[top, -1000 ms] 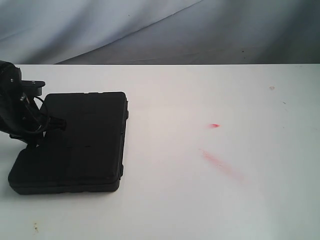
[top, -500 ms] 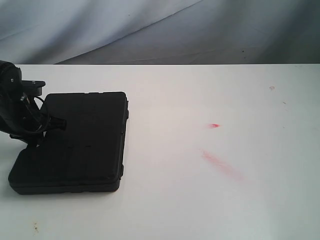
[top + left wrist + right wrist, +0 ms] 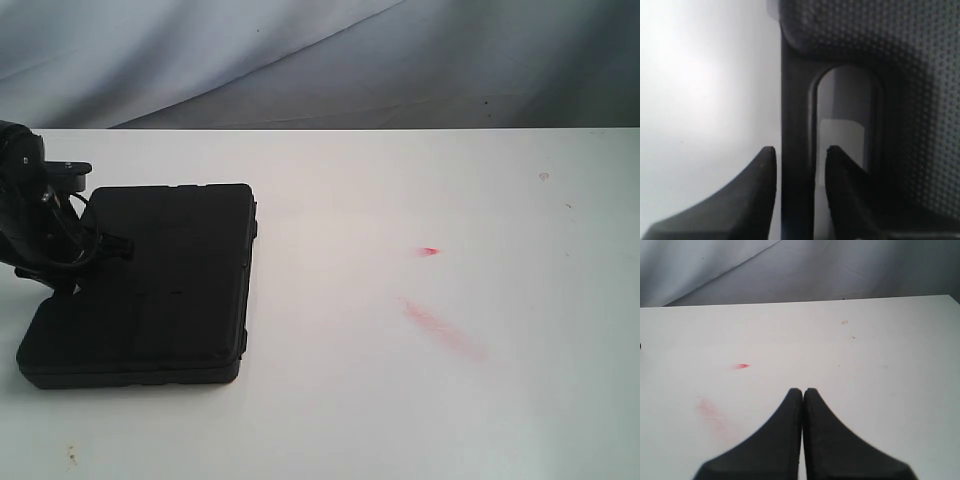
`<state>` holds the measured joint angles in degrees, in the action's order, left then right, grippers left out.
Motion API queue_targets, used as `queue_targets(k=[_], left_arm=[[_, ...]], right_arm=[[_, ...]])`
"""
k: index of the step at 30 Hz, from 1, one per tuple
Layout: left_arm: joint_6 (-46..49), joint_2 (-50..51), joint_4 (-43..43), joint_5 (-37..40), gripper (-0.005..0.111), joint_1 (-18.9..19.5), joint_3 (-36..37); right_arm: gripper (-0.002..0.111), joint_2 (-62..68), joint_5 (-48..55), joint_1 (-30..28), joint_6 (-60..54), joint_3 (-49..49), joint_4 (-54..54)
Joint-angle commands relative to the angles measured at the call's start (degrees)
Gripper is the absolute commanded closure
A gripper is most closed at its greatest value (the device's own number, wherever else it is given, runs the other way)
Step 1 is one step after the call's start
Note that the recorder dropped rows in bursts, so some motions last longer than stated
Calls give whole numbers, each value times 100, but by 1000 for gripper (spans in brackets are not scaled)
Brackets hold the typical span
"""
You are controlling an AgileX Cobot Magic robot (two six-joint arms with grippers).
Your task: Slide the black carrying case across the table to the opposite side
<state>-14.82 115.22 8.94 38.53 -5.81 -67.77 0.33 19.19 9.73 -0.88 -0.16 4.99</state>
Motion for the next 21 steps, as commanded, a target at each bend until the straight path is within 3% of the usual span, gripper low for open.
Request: queue_targets(k=[1,17,21], left_arm=[[7,-65,-53,25,72,-39,-1],[147,-1748,228,376,73,-39,-266],[502,-2346,177,489,80,-39,-255]], right_arm=[[108,-33,-10,-22,11,16,25],[108,-33,-10,-22,11,16,25],[108,-33,-10,-22,11,16,25]])
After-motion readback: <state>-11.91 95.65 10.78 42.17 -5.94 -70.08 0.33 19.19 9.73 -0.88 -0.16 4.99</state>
